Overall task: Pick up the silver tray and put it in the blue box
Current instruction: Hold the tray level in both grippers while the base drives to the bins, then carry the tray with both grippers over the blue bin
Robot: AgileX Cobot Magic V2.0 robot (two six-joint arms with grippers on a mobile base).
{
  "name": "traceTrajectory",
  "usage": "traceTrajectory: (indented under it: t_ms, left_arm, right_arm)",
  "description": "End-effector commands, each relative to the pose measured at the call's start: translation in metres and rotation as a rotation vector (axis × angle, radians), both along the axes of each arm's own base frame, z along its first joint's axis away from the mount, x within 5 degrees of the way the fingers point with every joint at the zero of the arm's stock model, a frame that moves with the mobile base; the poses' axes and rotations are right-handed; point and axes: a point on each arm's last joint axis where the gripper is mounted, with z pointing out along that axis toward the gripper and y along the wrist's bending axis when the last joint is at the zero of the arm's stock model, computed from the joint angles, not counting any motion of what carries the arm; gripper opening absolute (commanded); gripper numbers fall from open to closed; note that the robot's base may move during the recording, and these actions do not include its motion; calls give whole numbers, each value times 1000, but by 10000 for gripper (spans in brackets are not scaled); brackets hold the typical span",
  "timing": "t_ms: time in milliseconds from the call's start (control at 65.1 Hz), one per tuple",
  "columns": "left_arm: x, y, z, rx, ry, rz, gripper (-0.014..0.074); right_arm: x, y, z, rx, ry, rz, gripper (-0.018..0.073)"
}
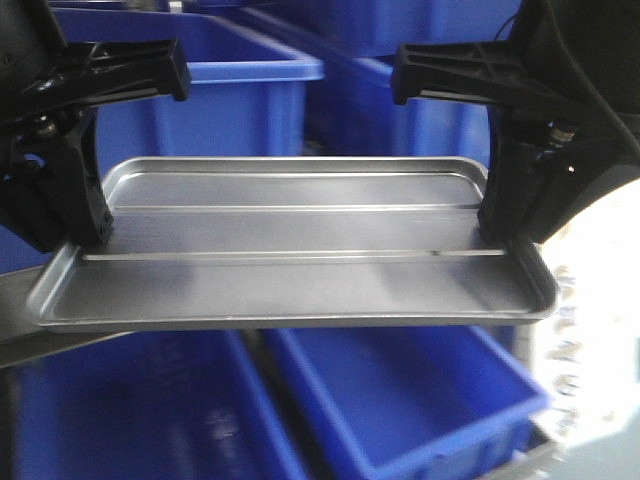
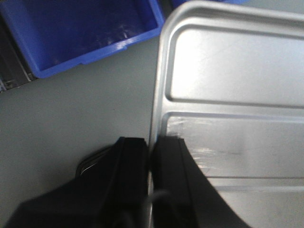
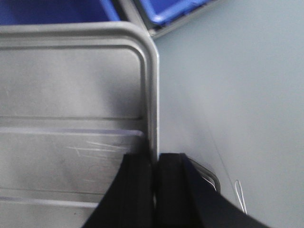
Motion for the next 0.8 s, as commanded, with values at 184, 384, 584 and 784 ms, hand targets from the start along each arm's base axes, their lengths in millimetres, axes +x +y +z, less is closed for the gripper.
traceTrajectory:
  t_ms: [184, 384, 584, 784]
  left_arm:
    - [-1, 6, 15, 15, -53, 2, -10]
    - [-1, 6, 15, 15, -53, 2, -10]
    - [-1, 6, 15, 15, -53, 2, -10]
    - [-1, 6, 15, 15, -53, 2, -10]
  right_arm:
    - [1, -8, 15, -35, -70, 8, 57]
    - [1, -8, 15, -35, -70, 8, 57]
    - [1, -8, 15, -35, -70, 8, 57]
    - [1, -8, 15, -35, -70, 8, 57]
